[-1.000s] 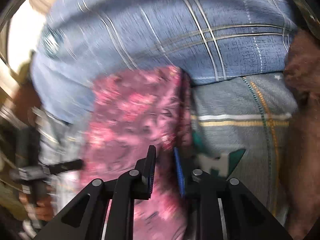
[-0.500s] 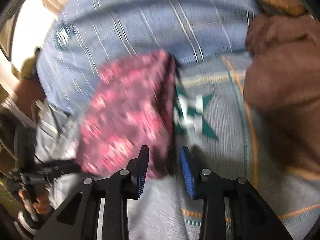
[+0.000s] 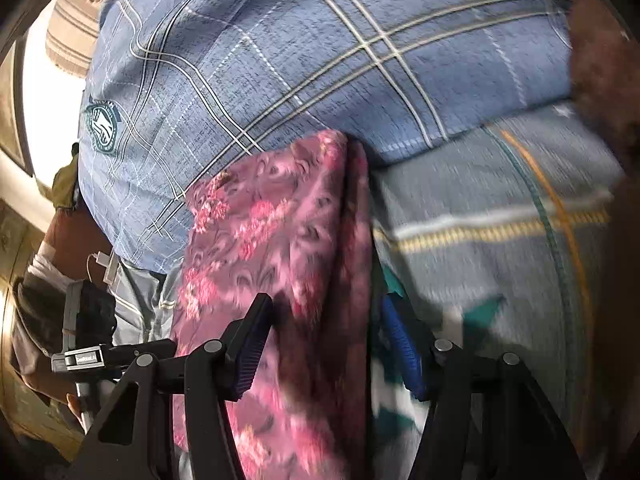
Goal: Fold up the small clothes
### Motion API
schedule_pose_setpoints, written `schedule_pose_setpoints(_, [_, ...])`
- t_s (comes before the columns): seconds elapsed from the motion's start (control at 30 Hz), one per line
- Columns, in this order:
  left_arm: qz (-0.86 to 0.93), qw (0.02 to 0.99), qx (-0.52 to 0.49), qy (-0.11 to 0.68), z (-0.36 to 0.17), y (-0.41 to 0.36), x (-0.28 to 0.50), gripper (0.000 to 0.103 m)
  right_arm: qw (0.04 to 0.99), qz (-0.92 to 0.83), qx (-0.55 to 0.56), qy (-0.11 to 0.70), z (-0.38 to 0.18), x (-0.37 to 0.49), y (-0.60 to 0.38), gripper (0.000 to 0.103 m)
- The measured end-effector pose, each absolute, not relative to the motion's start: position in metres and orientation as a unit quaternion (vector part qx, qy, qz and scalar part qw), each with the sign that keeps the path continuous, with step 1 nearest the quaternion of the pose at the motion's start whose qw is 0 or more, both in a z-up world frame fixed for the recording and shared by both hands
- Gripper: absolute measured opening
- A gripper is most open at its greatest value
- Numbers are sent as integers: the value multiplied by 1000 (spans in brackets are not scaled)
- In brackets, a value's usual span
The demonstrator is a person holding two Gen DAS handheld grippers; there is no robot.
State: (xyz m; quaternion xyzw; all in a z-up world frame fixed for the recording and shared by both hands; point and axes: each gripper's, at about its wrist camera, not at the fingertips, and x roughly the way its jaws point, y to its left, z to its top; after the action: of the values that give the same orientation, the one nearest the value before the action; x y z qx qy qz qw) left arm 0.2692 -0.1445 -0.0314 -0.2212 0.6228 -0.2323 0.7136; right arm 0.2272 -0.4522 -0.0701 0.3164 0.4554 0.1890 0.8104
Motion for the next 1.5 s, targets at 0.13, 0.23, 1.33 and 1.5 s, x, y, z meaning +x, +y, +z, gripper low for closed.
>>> schedule_pose_setpoints(0.13, [-253,707,-239,615,-38,-146,276,75,784,275,328,450,-69,231,-450,68])
schedule_pose_setpoints(0.23, [-252,708,-254,609,-40,-148,284,76,783,274,327,453,-78,234,-452,64])
schedule_pose_setpoints(1.33, [-255,809,-216,483,99,-62,178,40,871,254,213,363,50,153,-322,24])
schedule_pose_setpoints(1.5, [-231,811,-199,499,46,-33,162,40,841,258,265,395,-5,148,-294,25])
